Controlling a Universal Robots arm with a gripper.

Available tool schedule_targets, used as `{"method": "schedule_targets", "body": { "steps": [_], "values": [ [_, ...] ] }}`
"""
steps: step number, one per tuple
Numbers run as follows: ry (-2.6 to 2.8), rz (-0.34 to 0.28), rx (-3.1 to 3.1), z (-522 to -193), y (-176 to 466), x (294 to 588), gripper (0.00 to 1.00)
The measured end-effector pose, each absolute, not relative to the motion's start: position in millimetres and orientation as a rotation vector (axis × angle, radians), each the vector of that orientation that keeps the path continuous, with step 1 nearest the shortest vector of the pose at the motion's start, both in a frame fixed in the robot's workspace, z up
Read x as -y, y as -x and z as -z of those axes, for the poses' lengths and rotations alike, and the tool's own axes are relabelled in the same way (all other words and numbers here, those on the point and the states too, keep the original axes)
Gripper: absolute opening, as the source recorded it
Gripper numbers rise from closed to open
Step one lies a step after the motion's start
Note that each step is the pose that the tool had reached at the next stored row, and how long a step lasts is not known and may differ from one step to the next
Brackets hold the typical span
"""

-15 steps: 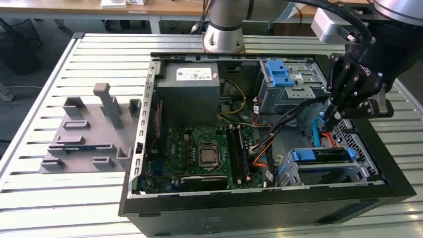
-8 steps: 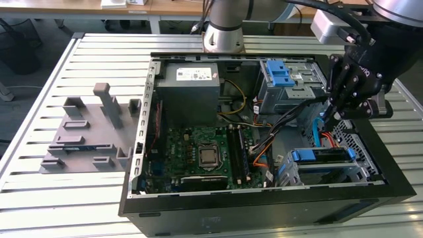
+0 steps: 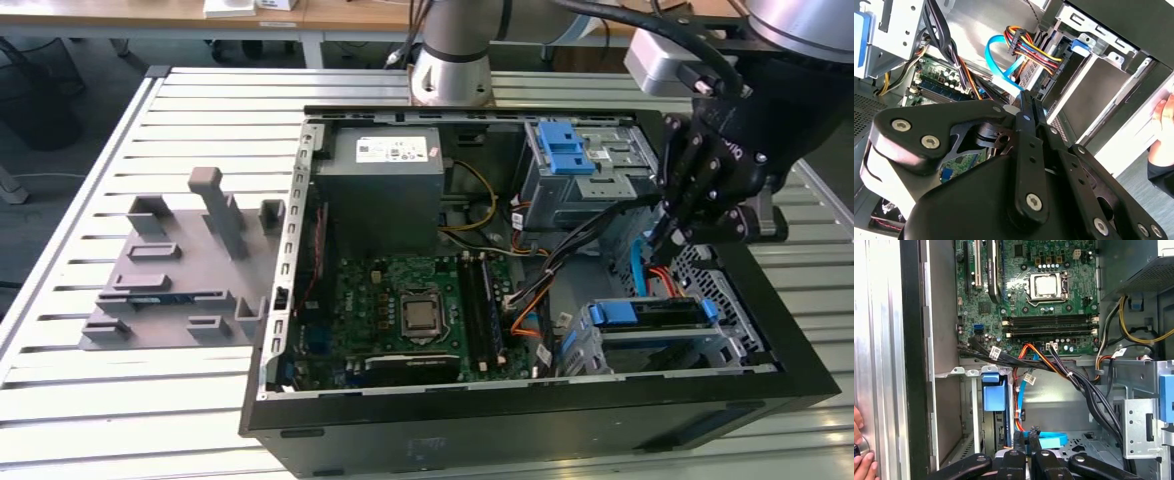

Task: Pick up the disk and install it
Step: 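Insert the second disk wire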

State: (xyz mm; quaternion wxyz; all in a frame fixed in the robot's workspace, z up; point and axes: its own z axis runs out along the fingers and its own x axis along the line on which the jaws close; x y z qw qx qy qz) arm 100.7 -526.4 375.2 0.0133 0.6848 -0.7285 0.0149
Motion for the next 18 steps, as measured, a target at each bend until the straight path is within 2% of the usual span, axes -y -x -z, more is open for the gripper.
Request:
{"method": "schedule_targets", "body": {
  "steps": [6, 7, 13, 14, 15, 18],
  "values": [
    [-2.133, -0.046, 2.269, -372.7, -100.7, 526.4, 0.19],
    [-2.133, -0.046, 2.269, -372.3, -100.7, 526.4, 0.25],
    [-2.133, -0.046, 2.269, -370.1, -100.7, 526.4, 0.25],
    [-2.133, -0.046, 2.269, -369.6, -100.7, 526.4, 0.24],
    [-2.133, -0.046, 2.269, -369.0, -100.7, 526.4, 0.17],
    [-2.133, -0.046, 2.27, -366.7, -100.9, 526.4, 0.16]
  ]
}}
